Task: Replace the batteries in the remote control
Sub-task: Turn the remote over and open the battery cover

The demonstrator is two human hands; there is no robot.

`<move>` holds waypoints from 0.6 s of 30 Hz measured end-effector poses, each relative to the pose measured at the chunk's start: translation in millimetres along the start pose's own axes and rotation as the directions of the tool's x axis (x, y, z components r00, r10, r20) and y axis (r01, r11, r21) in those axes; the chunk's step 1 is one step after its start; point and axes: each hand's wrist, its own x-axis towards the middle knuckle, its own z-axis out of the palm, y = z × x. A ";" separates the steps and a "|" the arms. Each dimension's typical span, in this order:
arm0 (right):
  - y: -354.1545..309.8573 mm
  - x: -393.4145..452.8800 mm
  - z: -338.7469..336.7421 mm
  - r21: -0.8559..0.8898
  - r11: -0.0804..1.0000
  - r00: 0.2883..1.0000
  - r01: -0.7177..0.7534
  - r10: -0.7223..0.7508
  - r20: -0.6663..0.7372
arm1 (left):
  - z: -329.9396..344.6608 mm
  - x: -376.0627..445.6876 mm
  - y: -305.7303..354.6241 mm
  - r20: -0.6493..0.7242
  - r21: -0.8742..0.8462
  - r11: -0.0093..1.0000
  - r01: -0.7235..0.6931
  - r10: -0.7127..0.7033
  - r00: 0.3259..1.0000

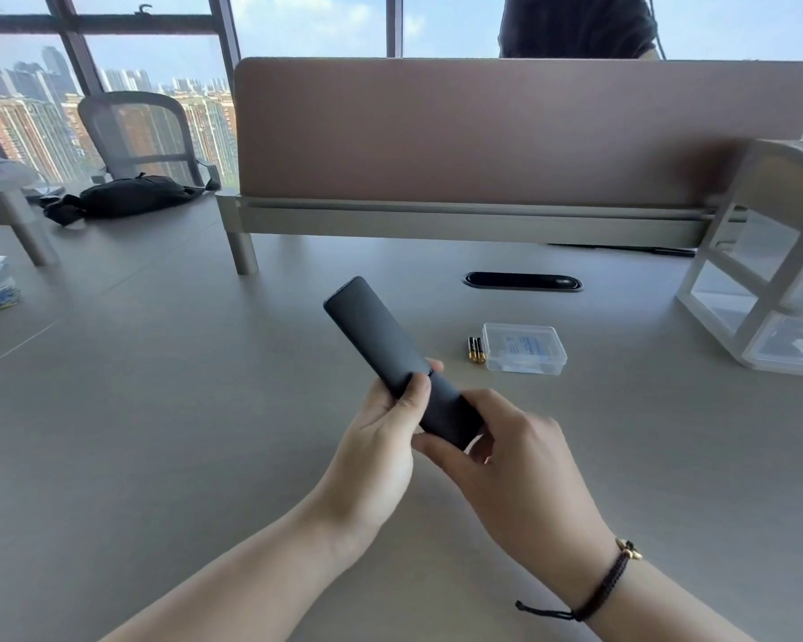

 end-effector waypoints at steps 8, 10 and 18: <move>1.7 1.1 1.2 -0.224 0.965 0.981 -0.138 0.165 0.105 | -15.9 15.6 19.1 -0.334 -0.378 0.925 -0.027 -0.109 0.936; 0.3 2.6 4.9 -0.324 0.937 0.973 -0.127 0.181 0.141 | -15.7 12.5 24.5 -0.293 -0.404 0.915 -0.019 -0.110 0.950; 4.0 8.5 14.7 -0.358 0.933 0.975 -0.011 0.089 0.203 | -0.8 -3.5 23.5 0.054 -0.356 0.927 0.120 -0.108 0.993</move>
